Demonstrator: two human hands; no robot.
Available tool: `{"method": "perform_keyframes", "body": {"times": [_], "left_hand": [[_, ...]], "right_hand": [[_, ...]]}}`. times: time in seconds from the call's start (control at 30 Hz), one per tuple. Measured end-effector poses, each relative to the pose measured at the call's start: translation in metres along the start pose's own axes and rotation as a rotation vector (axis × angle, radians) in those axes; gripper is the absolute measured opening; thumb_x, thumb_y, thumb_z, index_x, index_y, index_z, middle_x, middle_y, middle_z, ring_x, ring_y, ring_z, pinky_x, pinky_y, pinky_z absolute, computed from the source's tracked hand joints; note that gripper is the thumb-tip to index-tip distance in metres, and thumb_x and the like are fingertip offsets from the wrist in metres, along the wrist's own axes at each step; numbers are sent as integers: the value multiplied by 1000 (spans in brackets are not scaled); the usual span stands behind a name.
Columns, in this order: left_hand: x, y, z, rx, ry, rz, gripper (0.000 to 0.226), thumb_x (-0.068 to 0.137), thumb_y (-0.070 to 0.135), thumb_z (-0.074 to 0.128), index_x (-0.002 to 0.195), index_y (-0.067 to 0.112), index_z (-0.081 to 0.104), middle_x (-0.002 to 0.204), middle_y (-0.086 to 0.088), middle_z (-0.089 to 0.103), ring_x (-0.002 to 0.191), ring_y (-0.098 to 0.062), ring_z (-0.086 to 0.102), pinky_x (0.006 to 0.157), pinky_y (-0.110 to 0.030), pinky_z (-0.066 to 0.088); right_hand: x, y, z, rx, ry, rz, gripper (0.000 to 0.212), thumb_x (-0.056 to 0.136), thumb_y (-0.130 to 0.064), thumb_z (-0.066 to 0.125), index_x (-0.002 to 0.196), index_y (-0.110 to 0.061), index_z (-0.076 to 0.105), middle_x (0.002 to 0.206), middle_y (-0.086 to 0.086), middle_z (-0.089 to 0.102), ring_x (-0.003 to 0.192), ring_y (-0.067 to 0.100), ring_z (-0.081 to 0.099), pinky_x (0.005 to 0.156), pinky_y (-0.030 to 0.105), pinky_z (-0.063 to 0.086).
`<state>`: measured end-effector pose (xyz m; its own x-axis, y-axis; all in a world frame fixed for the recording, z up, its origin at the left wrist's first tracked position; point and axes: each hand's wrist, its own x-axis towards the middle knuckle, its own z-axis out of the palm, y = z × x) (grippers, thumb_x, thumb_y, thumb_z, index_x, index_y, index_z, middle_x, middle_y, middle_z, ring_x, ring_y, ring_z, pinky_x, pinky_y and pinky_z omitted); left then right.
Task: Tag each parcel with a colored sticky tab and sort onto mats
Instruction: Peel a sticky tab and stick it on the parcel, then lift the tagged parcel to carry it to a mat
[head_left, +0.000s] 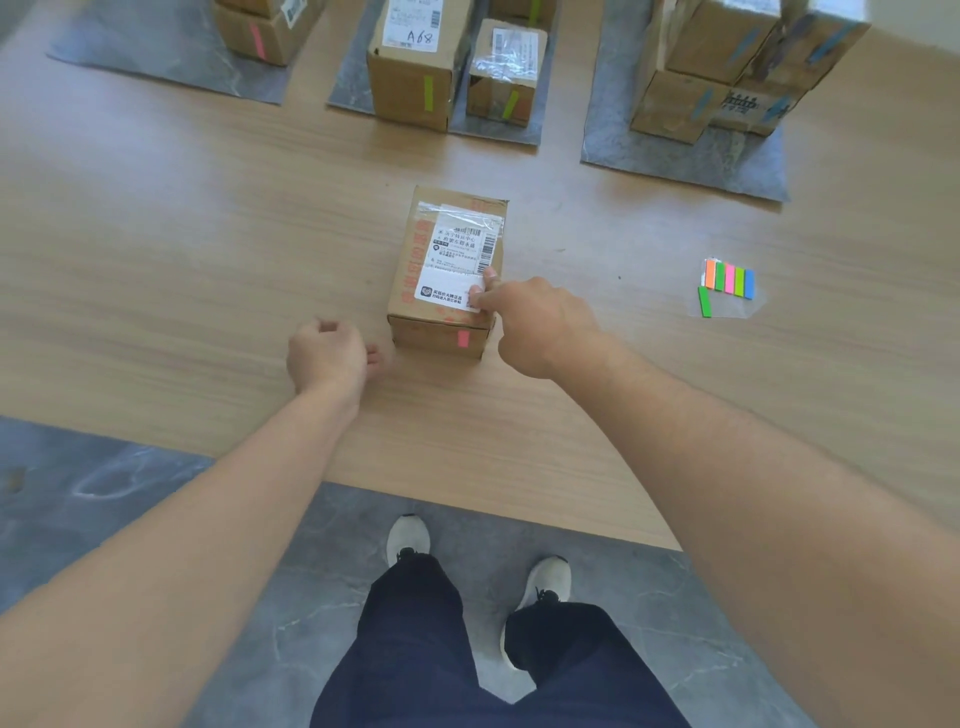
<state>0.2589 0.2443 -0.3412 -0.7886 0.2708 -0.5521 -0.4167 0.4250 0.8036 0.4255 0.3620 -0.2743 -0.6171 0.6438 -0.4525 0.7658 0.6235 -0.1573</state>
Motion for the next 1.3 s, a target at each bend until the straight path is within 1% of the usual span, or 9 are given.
{"method": "perform_keyframes", "body": {"times": [0.13,0.23,0.33,0.43,0.5,0.6,0.73,0.9,1.3], "left_hand": [[-1,30,7,-57,-193,8,18,96,28,46,99,19,62,102,-15,66,89,-25,65,76,-28,53],[-8,41,16,-14,-344,39,25,97,37,47,107,25,65,110,-1,69,98,-16,66,90,-29,50],[-12,47,22,-29,-419,51,25,100,32,42,95,25,65,89,10,73,78,-8,65,73,-23,49],[-5,50,19,-5,-478,33,30,102,34,38,99,25,67,87,13,75,78,-10,65,77,-24,49],[2,51,14,6,-518,3,35,103,38,35,109,24,66,100,10,72,84,-14,65,83,-28,49],[4,57,7,37,-555,3,40,103,39,34,118,20,66,106,9,70,86,-16,62,84,-29,48],[-1,79,-2,46,-583,43,44,102,42,36,127,18,65,108,11,71,85,-14,62,81,-27,49],[-7,110,-18,-15,-565,104,40,100,41,39,120,21,68,107,13,73,84,-12,64,84,-27,50],[-72,154,-106,-126,-484,270,43,99,41,39,120,19,69,106,14,74,89,-14,65,82,-27,50]], "right_hand": [[-5,2,4,180,7,0,63,98,-12,38,153,-43,39,167,-20,19,138,24,45,104,46,47],[-8,-1,20,609,196,11,53,98,-12,43,144,-36,55,159,-20,39,127,14,57,100,38,50],[-10,-19,33,1260,421,241,42,100,-18,46,134,-41,57,99,-23,70,68,-3,59,72,19,46],[-5,-38,34,1542,318,502,27,98,-28,40,101,-32,67,85,-15,65,74,6,52,72,26,40],[-4,-49,32,1591,242,556,30,97,-29,36,79,-24,60,67,-12,63,54,4,47,62,28,34],[-5,-61,28,1575,282,574,33,99,-28,35,83,-21,63,67,-9,61,42,2,45,58,28,32],[-7,-76,9,1567,327,589,37,100,-30,38,105,-15,71,89,-2,69,62,8,53,58,23,39],[-8,-94,-25,1610,434,528,34,101,-27,39,103,-16,71,91,-3,69,65,9,53,42,9,36],[-61,-152,-84,1499,424,286,27,100,-32,38,93,-23,62,94,-7,69,76,13,55,64,27,38]]}}
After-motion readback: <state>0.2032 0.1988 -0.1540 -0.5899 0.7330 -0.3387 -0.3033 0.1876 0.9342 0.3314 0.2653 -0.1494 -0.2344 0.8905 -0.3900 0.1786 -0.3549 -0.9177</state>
